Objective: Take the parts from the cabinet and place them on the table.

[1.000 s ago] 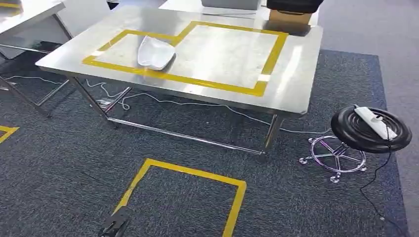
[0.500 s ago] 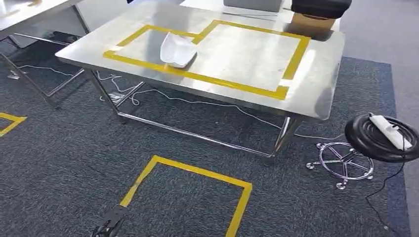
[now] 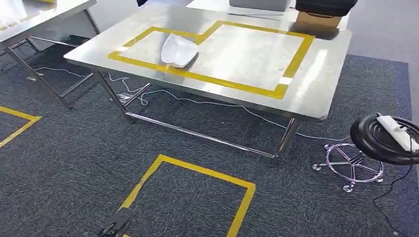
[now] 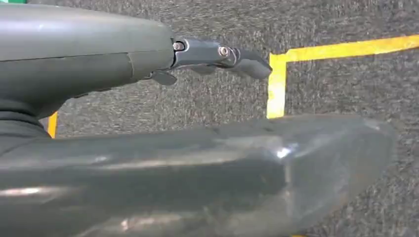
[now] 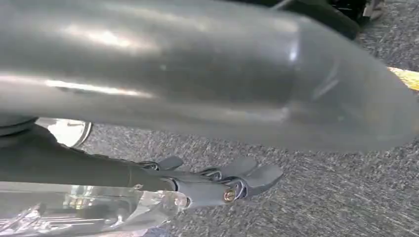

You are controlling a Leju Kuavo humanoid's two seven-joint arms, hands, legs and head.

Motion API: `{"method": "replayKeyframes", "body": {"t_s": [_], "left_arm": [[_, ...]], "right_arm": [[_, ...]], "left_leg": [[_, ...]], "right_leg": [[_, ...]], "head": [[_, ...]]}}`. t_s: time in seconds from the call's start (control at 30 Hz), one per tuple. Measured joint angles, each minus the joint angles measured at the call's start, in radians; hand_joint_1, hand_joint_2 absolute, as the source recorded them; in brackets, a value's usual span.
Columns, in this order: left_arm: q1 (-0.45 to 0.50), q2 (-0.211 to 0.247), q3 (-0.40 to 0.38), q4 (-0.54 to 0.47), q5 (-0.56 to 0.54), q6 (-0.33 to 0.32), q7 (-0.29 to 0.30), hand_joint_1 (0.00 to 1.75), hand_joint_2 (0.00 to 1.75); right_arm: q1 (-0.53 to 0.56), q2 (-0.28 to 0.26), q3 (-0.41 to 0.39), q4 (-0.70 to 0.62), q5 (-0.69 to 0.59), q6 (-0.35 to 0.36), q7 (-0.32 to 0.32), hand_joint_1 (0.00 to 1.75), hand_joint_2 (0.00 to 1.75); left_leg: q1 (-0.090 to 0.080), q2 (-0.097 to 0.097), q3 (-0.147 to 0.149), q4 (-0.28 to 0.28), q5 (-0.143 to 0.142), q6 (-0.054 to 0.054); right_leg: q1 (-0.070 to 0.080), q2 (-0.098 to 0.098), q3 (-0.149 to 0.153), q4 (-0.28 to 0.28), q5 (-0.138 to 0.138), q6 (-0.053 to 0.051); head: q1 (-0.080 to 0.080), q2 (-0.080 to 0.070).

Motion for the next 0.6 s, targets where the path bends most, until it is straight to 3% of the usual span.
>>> {"method": "replayKeyframes", "body": {"t_s": [0.03, 0.07, 0.1, 0.13, 0.17, 0.2, 0.23, 0.27, 0.4, 0.43, 0.47, 0.53, 0.57, 0.6], "left_arm": [[0.003, 0.0, 0.0, 0.0, -0.002, 0.0, 0.002, 0.0, 0.0], [0.006, 0.0, 0.0, 0.0, -0.003, 0.0, 0.002, 0.0, 0.0], [0.006, 0.0, 0.0, 0.0, -0.003, 0.0, 0.002, 0.0, 0.0], [0.006, 0.0, 0.0, 0.0, -0.004, 0.0, 0.002, 0.0, 0.0], [0.006, 0.001, 0.0, 0.0, -0.005, -0.001, 0.002, 0.0, 0.0], [0.005, 0.0, 0.0, 0.0, -0.006, -0.002, 0.002, 0.0, 0.0], [0.001, 0.0, 0.0, 0.0, -0.008, -0.003, 0.002, 0.0, 0.0], [0.0, -0.003, 0.0, 0.0, -0.012, -0.005, 0.002, 0.0, 0.0], [0.007, -0.005, 0.0, 0.0, -0.014, -0.007, 0.002, 0.0, 0.0], [0.006, -0.004, 0.0, 0.0, -0.015, -0.007, 0.002, 0.0, 0.0], [0.004, -0.003, 0.0, 0.0, -0.015, -0.007, 0.002, 0.0, 0.0], [0.005, -0.004, 0.0, 0.0, -0.015, -0.009, 0.002, 0.0, 0.0], [0.007, -0.005, 0.0, 0.0, -0.015, -0.009, 0.002, 0.0, 0.0], [0.008, -0.005, 0.0, 0.0, -0.016, -0.009, 0.002, 0.0, 0.0]], "right_arm": [[0.001, 0.0, 0.0, 0.0, -0.002, -0.001, 0.002, 0.0, 0.0], [0.003, 0.0, -0.001, 0.0, -0.003, -0.004, 0.003, 0.0, 0.0], [0.003, 0.0, -0.002, 0.0, -0.004, -0.004, 0.004, 0.0, 0.0], [0.003, 0.0, -0.002, 0.0, -0.004, -0.005, 0.005, 0.0, 0.0], [0.003, 0.002, -0.002, 0.0, -0.004, -0.005, 0.007, 0.0, 0.0], [0.003, 0.002, -0.002, 0.0, -0.004, -0.006, 0.009, 0.0, 0.0], [0.003, 0.002, -0.002, 0.0, -0.004, -0.007, 0.01, 0.0, 0.0], [0.003, 0.002, -0.003, 0.0, -0.005, -0.008, 0.013, 0.0, 0.0], [0.003, 0.002, -0.003, 0.0, -0.005, -0.008, 0.018, 0.0, 0.0], [0.004, 0.002, -0.003, 0.0, -0.005, -0.008, 0.018, 0.0, 0.0], [0.004, 0.002, -0.003, 0.0, -0.005, -0.008, 0.018, 0.0, 0.0], [0.004, 0.002, -0.004, 0.0, -0.005, -0.008, 0.018, 0.0, 0.0], [0.006, 0.002, -0.004, 0.0, -0.005, -0.008, 0.018, 0.0, 0.0], [0.007, 0.002, -0.004, 0.0, -0.005, -0.008, 0.019, 0.0, 0.0]], "left_leg": [[0.0, 0.0, -0.03, 0.061, -0.015, -0.001], [0.0, 0.0, -0.034, 0.067, -0.004, -0.001], [0.0, 0.001, -0.017, 0.033, 0.027, -0.001], [0.001, 0.003, 0.014, -0.028, 0.065, 0.0], [0.001, 0.012, 0.07, -0.132, 0.114, 0.0], [0.001, 0.035, 0.117, -0.21, 0.135, 0.0], [-0.002, 0.034, 0.127, -0.246, 0.125, 0.003], [-0.002, 0.03, 0.12, -0.238, 0.128, 0.016], [-0.002, 0.022, 0.119, -0.242, 0.131, 0.035], [-0.001, 0.021, 0.12, -0.242, 0.133, 0.04], [-0.001, 0.019, 0.119, -0.242, 0.133, 0.047], [-0.002, 0.013, 0.118, -0.242, 0.133, 0.049], [-0.003, 0.011, 0.118, -0.242, 0.133, 0.049], [-0.003, 0.007, 0.118, -0.242, 0.133, 0.049]], "right_leg": [[0.001, -0.004, -0.001, 0.0, 0.0, -0.001], [0.001, -0.007, -0.001, 0.0, 0.0, -0.001], [0.001, -0.01, -0.001, 0.0, 0.0, -0.001], [0.001, -0.012, 0.0, 0.0, 0.0, 0.0], [0.0, -0.016, 0.002, 0.001, 0.0, 0.002], [0.002, -0.017, 0.004, 0.002, -0.002, 0.008], [0.012, -0.019, -0.003, 0.015, -0.008, 0.015], [0.011, -0.021, -0.004, 0.01, -0.006, 0.018], [0.006, -0.027, -0.001, 0.007, -0.006, 0.031], [0.004, -0.02, -0.011, 0.025, -0.024, 0.038], [0.003, -0.014, -0.032, 0.075, -0.057, 0.043], [0.002, -0.008, -0.109, 0.246, -0.136, 0.048], [0.002, -0.007, -0.142, 0.315, -0.158, 0.049], [0.002, -0.007, -0.154, 0.335, -0.154, 0.048]], "head": [[-0.001, 0.0], [0.0, 0.0], [-0.001, 0.0], [0.0, 0.0], [-0.001, 0.0], [-0.001, 0.0], [-0.003, 0.0], [0.001, 0.0], [0.001, 0.0], [0.003, 0.0], [0.006, 0.0], [0.006, 0.0], [0.006, 0.0], [0.006, 0.0]]}}
